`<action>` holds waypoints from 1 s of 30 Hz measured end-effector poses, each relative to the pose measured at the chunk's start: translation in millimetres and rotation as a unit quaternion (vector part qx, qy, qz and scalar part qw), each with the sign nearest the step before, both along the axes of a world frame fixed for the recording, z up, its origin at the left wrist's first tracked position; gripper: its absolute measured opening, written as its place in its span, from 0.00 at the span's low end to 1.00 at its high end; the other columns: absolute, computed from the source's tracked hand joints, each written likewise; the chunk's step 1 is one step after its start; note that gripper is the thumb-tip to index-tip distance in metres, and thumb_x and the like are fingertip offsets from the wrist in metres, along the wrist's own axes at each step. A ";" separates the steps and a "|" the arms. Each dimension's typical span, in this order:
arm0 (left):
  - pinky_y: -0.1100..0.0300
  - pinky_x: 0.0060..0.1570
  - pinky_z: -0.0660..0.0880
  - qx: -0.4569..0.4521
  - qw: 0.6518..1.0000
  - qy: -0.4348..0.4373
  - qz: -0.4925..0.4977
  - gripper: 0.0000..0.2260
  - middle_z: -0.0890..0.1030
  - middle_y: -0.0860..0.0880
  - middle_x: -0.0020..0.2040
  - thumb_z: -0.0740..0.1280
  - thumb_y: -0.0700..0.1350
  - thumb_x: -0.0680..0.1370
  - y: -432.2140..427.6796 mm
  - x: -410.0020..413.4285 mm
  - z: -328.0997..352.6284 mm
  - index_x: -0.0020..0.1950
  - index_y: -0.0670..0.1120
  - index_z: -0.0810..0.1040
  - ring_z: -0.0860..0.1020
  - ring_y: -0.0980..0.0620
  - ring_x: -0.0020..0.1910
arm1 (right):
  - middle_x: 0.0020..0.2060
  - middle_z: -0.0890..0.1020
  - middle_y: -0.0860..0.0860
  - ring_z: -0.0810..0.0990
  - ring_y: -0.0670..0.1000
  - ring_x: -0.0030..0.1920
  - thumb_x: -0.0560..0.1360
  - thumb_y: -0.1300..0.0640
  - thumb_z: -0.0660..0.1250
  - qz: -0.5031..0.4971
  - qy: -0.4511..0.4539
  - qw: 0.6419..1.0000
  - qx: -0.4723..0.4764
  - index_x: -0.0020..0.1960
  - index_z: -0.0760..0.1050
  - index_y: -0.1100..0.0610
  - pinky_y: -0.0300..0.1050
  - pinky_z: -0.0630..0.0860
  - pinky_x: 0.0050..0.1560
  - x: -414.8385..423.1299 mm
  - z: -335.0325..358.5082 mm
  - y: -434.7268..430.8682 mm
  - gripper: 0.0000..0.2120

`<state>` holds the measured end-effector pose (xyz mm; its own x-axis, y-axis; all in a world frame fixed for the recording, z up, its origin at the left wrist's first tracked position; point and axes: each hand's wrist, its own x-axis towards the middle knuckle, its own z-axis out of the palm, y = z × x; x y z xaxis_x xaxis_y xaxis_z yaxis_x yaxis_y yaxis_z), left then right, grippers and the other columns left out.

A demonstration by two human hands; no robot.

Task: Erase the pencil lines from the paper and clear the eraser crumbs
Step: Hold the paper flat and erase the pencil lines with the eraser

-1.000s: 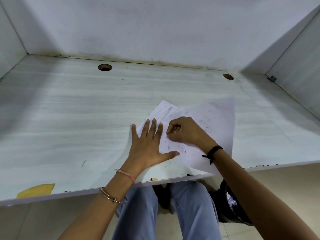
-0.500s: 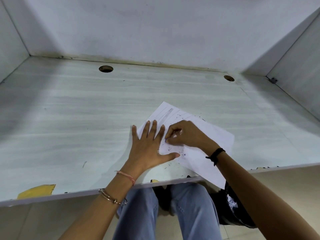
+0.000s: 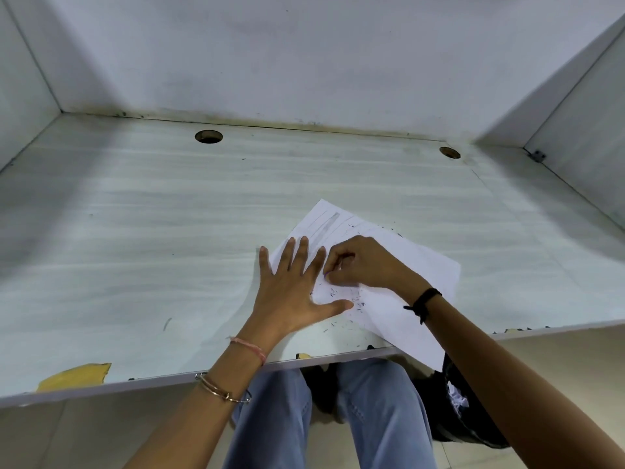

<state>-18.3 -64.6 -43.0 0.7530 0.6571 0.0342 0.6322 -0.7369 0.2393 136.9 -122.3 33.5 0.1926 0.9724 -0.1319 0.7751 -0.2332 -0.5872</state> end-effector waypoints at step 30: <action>0.32 0.71 0.42 -0.010 0.999 -0.015 0.043 0.49 0.53 0.50 0.79 0.42 0.79 0.65 -1.8 7.9 14.2 0.79 0.52 0.51 0.48 0.48 0.78 | 0.41 0.81 0.53 0.81 0.51 0.45 0.76 0.64 0.68 -0.236 0.336 0.901 0.142 0.48 0.77 0.62 0.39 0.81 0.49 48.5 -23.3 -16.4 0.02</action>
<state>-10.3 -66.4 -28.8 0.6933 0.7194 0.0417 0.6849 -0.6758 0.2724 185.4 -138.7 10.1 0.5635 0.8157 -0.1311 0.0768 -0.2097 -0.9747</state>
